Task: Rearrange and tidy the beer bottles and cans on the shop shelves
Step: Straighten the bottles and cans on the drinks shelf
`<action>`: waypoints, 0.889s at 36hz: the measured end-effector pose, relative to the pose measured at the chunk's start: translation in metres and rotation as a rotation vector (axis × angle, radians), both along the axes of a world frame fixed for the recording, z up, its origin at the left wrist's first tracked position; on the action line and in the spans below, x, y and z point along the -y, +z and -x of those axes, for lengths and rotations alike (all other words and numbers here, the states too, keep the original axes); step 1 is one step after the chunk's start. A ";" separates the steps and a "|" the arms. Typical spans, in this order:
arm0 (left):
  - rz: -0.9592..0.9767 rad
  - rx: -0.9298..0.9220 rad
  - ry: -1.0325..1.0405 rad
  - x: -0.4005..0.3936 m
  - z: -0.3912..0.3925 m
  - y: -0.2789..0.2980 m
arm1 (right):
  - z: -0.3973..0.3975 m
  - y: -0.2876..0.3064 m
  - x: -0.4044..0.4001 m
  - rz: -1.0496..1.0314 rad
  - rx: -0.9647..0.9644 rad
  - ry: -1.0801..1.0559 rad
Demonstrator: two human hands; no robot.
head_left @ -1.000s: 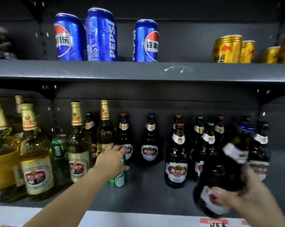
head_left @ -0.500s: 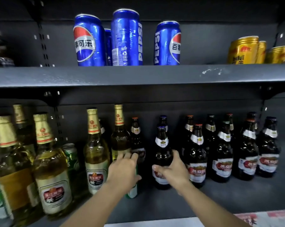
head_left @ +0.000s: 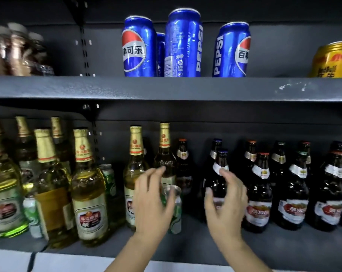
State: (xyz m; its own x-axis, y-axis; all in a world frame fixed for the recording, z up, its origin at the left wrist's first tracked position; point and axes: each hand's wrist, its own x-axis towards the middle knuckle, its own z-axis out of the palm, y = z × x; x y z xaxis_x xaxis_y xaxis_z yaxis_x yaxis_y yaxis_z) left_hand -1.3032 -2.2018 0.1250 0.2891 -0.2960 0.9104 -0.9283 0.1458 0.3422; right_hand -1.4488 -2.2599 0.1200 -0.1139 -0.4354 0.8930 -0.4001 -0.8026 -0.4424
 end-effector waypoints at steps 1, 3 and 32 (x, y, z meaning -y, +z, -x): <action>0.073 -0.087 0.006 -0.005 -0.002 0.005 | -0.007 0.005 -0.009 0.071 -0.059 0.044; 0.110 -0.243 0.029 -0.010 -0.011 0.013 | -0.022 0.007 -0.016 0.046 -0.236 0.106; -0.145 -1.041 0.112 0.056 -0.086 0.011 | -0.055 -0.029 -0.006 -0.482 -0.624 0.221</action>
State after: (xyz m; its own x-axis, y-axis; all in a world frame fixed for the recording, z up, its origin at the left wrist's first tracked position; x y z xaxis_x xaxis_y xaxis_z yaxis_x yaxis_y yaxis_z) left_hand -1.2172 -2.2581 0.1359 0.9392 -0.3059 0.1557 -0.1725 -0.0285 0.9846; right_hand -1.3936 -2.2534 0.0912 0.4756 -0.7417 0.4729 -0.5411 -0.6706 -0.5075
